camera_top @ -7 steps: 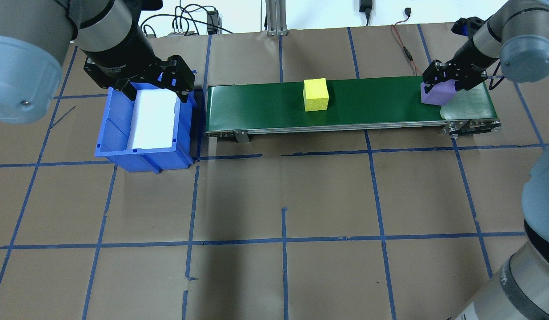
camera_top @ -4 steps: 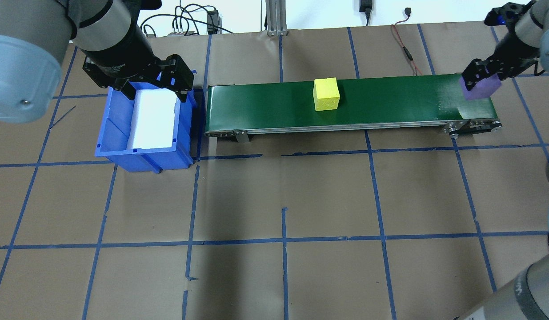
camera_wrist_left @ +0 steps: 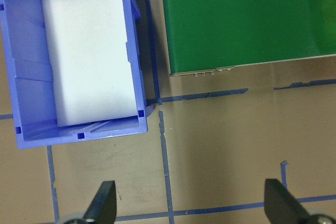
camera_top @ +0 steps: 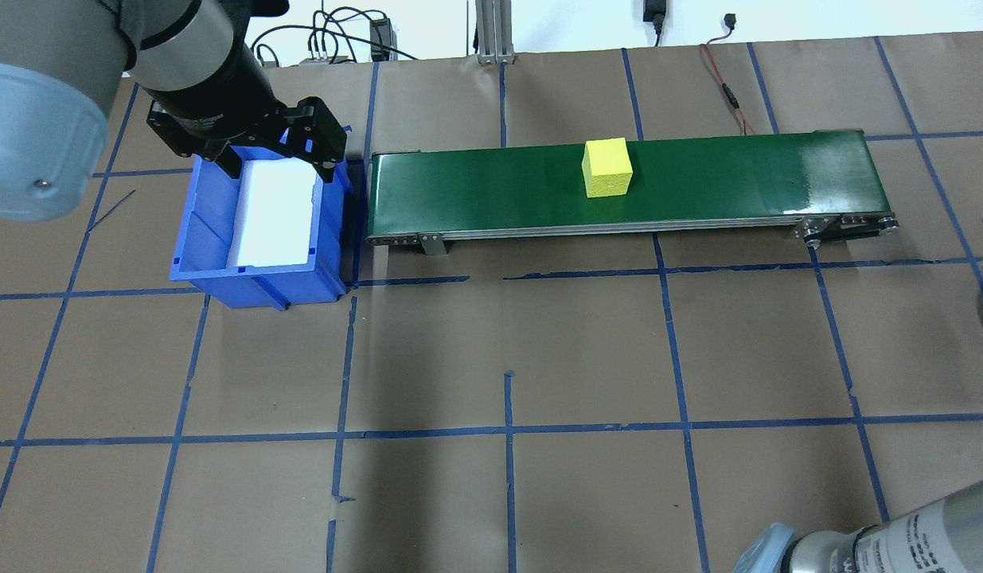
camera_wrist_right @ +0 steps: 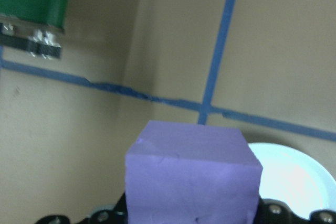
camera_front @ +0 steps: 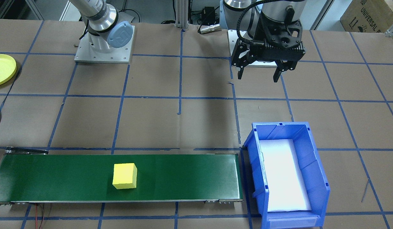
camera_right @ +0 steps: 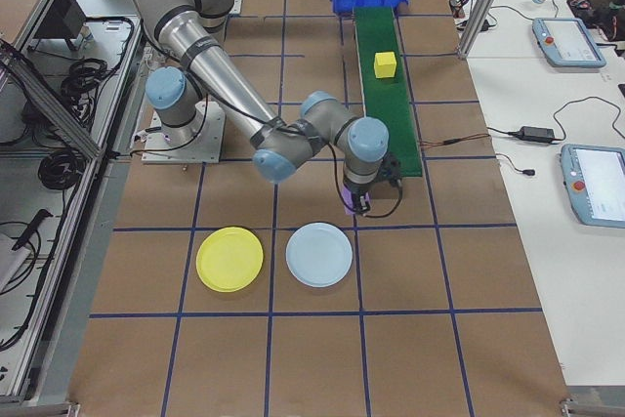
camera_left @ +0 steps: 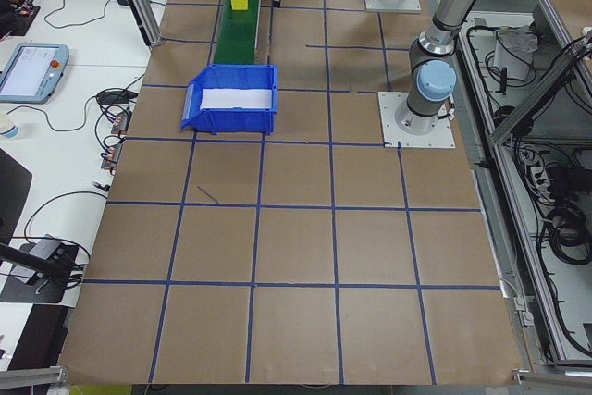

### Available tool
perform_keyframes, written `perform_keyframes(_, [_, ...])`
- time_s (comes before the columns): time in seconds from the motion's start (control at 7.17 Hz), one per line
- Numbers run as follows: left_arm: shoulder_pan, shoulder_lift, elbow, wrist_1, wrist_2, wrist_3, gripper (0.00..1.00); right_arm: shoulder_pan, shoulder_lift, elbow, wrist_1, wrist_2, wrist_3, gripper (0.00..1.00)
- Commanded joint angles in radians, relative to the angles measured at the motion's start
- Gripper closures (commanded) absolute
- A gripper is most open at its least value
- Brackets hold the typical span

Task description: Move block left to right into plate

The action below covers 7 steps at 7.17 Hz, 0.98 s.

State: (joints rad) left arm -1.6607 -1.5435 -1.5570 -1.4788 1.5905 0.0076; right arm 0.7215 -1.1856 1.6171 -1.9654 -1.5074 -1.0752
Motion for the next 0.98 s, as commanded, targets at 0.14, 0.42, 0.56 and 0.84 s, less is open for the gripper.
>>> perform_keyframes(0.14, [-0.002,0.0,0.0,-0.002,0.0,0.0,0.0,-0.145,0.059,0.036,-0.053,-0.034,-0.097,0.66])
perform_keyframes(0.42, [-0.002,0.0,0.0,-0.002,0.0,0.0,0.0,-0.145,0.066,0.056,-0.093,-0.019,-0.095,0.04])
perform_keyframes(0.56, [-0.002,0.0,0.0,-0.002,0.0,0.0,0.0,-0.145,0.064,0.061,-0.09,-0.031,-0.095,0.0])
perform_keyframes(0.84, [-0.002,0.0,0.0,-0.002,0.0,0.0,0.0,-0.145,0.052,0.049,-0.079,-0.025,-0.088,0.0])
